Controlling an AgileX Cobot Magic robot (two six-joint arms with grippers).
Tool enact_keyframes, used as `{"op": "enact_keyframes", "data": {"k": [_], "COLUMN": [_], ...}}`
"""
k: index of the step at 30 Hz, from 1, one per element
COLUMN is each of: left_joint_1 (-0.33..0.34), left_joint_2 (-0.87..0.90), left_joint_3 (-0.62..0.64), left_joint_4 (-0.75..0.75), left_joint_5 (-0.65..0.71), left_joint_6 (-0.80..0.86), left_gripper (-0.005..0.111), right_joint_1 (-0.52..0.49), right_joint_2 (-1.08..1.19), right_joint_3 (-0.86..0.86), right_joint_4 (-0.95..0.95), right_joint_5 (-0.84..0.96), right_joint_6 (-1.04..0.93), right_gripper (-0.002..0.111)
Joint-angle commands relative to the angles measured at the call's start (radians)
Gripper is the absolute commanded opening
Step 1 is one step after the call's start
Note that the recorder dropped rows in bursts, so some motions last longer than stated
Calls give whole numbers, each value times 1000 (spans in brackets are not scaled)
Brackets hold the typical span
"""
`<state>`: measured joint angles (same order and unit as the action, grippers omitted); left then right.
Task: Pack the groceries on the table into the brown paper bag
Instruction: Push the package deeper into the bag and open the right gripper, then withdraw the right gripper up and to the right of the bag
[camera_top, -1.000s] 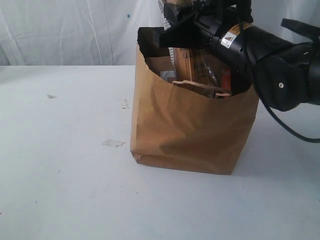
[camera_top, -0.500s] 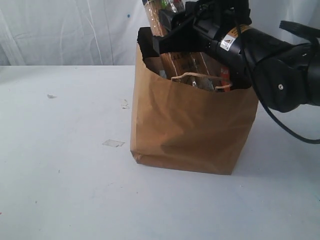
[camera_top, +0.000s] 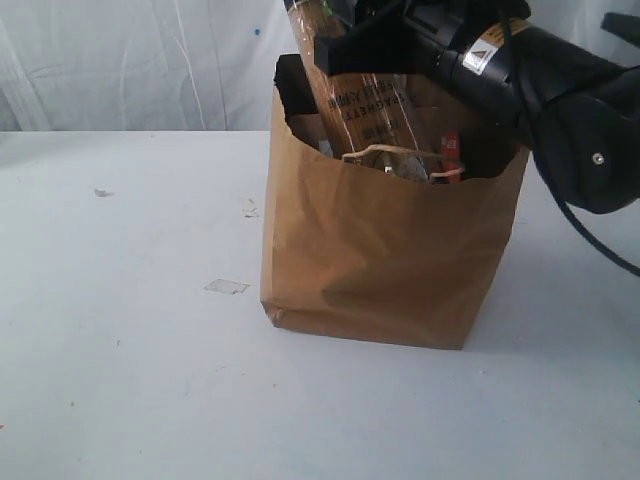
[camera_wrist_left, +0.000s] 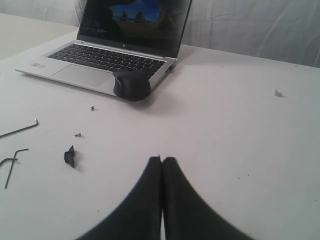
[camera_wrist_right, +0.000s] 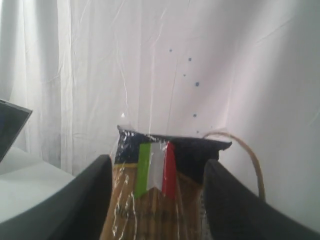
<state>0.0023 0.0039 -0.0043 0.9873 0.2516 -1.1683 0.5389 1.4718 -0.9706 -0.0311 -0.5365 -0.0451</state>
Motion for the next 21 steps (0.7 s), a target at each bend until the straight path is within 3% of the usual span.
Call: {"op": "enact_keyframes", "data": {"k": [1,4,6,9,16,21], "left_joint_1": [-7,-7,-7,-7,-7,-7], "left_joint_2": [-4,-4,-4,-4,-4,-4], "left_joint_3": [4,4,4,4,4,4], "left_joint_4": [16,16,16,16,16,16], "left_joint_5": [2,2,2,2,2,2], "left_joint_6": [-2,-2,-2,-2,-2,-2], "left_gripper": [0,0,0,0,0,0], "right_joint_1": [-1,-1,-2,-12,-120,-412], "right_joint_2": [-64,-116,-149,-198,-324,-303], "right_joint_3": [4,4,4,4,4,4], "right_joint_4": [-4,-2,-2,-2,-9,-10], "right_joint_5": [9,146,311,481,523,729], "right_joint_6": [-3,-3,-5,-46,-90,-70], "right_gripper": [52,44,31,2,0,0]}}
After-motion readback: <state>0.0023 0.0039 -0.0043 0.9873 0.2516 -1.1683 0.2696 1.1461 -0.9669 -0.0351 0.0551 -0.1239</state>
